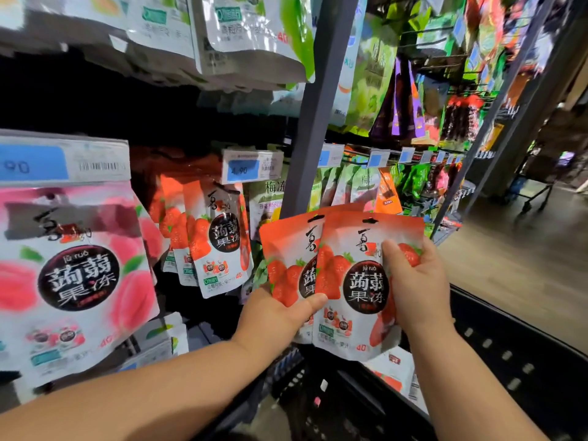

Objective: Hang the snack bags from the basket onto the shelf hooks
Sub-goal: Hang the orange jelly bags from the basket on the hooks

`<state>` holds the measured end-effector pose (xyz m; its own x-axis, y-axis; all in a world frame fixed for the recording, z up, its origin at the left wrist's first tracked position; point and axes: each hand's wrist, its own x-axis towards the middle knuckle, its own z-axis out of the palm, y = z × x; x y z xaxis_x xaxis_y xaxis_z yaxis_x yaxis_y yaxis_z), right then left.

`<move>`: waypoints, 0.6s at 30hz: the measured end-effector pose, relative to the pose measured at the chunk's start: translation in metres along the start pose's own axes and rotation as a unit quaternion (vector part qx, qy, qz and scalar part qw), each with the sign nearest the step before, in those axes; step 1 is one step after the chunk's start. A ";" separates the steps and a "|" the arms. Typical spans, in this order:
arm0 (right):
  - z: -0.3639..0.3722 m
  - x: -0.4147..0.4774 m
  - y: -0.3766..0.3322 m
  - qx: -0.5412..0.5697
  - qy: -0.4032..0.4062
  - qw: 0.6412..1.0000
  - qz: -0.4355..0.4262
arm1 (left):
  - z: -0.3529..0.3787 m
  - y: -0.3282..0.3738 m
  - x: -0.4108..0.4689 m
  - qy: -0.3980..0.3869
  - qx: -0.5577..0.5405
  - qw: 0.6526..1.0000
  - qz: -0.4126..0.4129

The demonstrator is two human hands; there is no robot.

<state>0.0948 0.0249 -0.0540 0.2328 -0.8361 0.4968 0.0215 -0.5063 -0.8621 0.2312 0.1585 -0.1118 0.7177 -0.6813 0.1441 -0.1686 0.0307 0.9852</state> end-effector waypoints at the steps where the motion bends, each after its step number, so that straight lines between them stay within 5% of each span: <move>1: 0.003 0.001 -0.001 0.009 0.000 1.000 0.001 | -0.001 0.001 0.002 0.006 -0.006 1.000 0.002; 9: 0.025 -0.009 -0.009 0.051 -0.044 0.997 0.025 | -0.022 -0.002 0.002 0.041 -0.024 0.999 -0.011; 14: 0.038 -0.018 -0.004 0.135 -0.151 0.974 0.103 | -0.044 -0.007 -0.001 0.095 -0.017 0.995 -0.026; 18: 0.048 -0.040 0.007 0.175 -0.295 0.921 0.186 | -0.064 -0.008 -0.001 0.136 -0.011 0.989 -0.057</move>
<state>0.1323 0.0647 -0.0847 0.7723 -0.6259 0.1088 0.1217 -0.0224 -0.9923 0.2746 0.2058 -0.1141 0.8870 -0.4592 0.0492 -0.0642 -0.0172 0.9978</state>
